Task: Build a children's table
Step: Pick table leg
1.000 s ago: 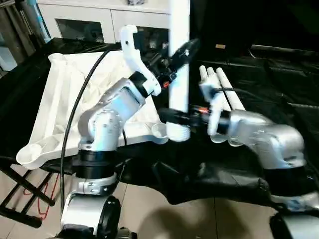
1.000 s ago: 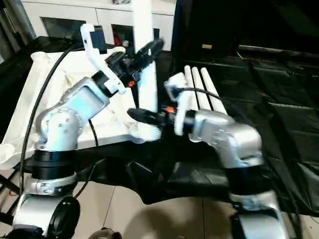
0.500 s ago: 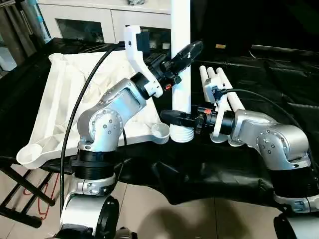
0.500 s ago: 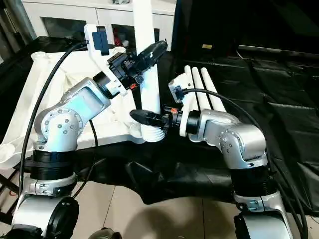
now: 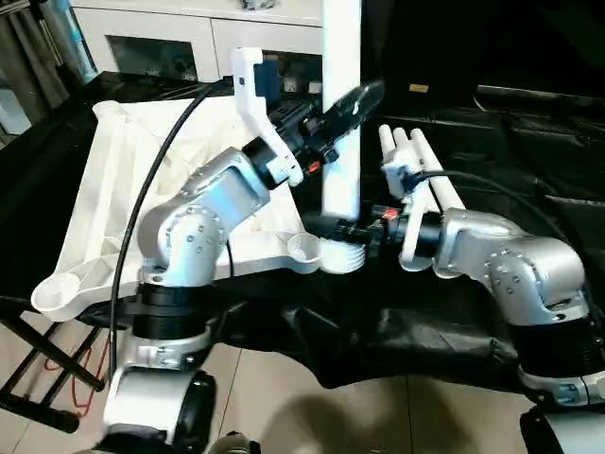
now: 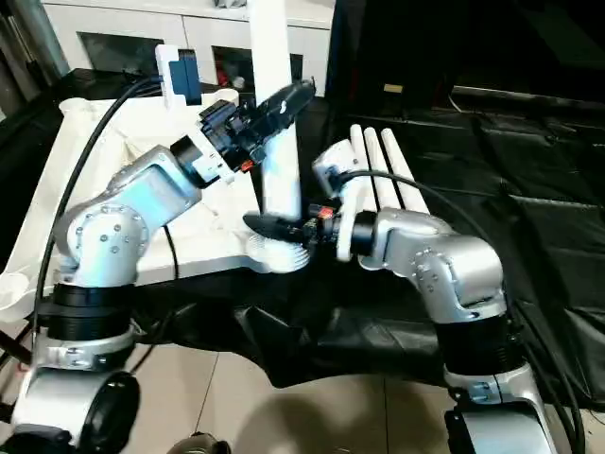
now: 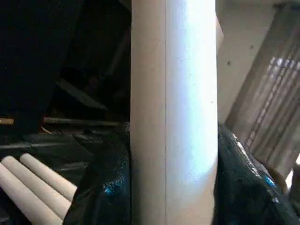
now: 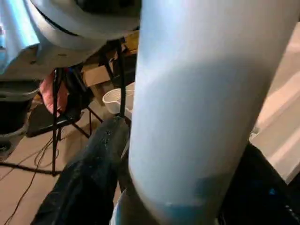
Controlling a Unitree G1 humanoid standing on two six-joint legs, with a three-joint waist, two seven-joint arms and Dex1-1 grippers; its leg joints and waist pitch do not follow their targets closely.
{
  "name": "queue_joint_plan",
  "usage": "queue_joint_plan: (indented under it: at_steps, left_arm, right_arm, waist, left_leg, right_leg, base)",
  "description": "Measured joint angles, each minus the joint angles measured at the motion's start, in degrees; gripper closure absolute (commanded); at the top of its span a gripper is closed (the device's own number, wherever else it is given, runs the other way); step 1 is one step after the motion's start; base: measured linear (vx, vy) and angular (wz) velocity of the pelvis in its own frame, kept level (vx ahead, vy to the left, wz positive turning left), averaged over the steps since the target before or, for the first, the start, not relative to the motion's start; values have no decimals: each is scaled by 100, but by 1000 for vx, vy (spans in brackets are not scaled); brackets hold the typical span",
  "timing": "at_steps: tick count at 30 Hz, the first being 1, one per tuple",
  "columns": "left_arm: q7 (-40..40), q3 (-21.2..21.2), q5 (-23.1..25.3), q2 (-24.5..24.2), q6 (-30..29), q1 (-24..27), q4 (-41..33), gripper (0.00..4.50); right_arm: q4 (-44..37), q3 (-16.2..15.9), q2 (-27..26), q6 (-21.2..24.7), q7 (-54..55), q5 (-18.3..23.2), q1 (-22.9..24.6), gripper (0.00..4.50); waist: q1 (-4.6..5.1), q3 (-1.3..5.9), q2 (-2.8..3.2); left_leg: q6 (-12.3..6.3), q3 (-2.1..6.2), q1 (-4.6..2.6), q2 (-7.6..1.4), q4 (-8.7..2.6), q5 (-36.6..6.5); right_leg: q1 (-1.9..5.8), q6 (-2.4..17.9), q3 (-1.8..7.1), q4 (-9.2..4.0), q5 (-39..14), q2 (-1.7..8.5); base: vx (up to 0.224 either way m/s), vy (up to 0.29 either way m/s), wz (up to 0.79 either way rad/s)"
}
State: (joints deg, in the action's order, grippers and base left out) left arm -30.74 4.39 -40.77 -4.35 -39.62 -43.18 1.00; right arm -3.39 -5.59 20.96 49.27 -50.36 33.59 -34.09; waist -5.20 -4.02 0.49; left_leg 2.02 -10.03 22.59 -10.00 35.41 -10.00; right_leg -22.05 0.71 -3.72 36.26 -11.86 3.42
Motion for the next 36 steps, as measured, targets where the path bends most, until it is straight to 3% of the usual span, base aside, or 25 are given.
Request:
queue_joint_plan:
  at_steps: [6, 9, 14, 23, 24, 28, 30, 32, 36]
  left_arm:
    - [-303, -103, -21, -140, -142, 44, 16, 267]
    - [-492, -66, -293, -145, -318, 48, 18, 267]
    - [-773, -30, -717, -104, -530, 48, -41, 267]
    - [-796, -7, -920, -64, -663, 54, -110, 267]
    - [-796, -5, -940, -64, -665, 54, -110, 267]
    - [-796, 38, -1037, -62, -670, 55, -124, 267]
    - [-796, 42, -1062, -61, -670, 55, -124, 267]
    - [-797, 42, -1076, -58, -667, 55, -125, 267]
    - [-797, 51, -1076, -56, -663, 57, -125, 267]
  right_arm:
    - [1, -35, 381, -70, -532, 44, -161, 95]
    - [7, -42, 629, -71, -858, 60, -161, 65]
    - [6, -137, 848, -101, -1363, 178, -161, 63]
    - [6, -280, 889, -192, -1641, 179, -160, 63]
    - [6, -283, 889, -192, -1642, 180, -160, 90]
    - [6, -287, 884, -192, -1646, 181, -159, 102]
    - [9, -288, 871, -192, -1648, 182, -159, 139]
    - [21, -290, 831, -192, -1650, 189, -159, 140]
    - [65, -292, 784, -190, -1653, 244, -159, 185]
  waist:
    - [1, 0, 0]
    - [-10, 0, 0]
    - [-7, 0, 0]
    - [-4, 0, 0]
    - [-4, 0, 0]
    - [-5, 0, 0]
    - [-7, 0, 0]
    - [-7, 0, 0]
    - [-6, 0, 0]
  left_leg:
    - [-1, 0, -1, 0, 0, 1]
    - [-2, 0, 1, 0, 0, 0]
    - [-6, 0, -1, 0, 0, 3]
    - [-11, 0, -2, 0, 0, 7]
    - [-11, 0, -2, 0, 0, 7]
    - [-11, 0, -2, 0, 0, 7]
    - [-11, 0, -1, 0, 0, 7]
    - [-12, 0, -2, 0, 0, 7]
    - [-12, 0, -2, 0, 1, 7]
  right_leg:
    - [0, 0, 0, 1, 0, 0]
    - [0, 0, 0, -1, 0, 0]
    - [1, 0, 0, 1, 0, 0]
    - [1, 3, 0, 4, 2, 0]
    - [1, 3, 0, 4, 2, 0]
    - [0, 3, -1, 3, 2, 0]
    - [0, 3, 0, 4, 2, 0]
    - [1, 4, 0, 4, 3, 0]
    - [1, 4, -1, 4, 3, 0]
  base:
    - [0, 0, 0]
    - [0, 0, 0]
    - [0, 0, 0]
    - [0, 0, 0]
    - [0, 0, 0]
    - [0, 0, 0]
    - [0, 0, 0]
    - [0, 0, 0]
    - [0, 0, 0]
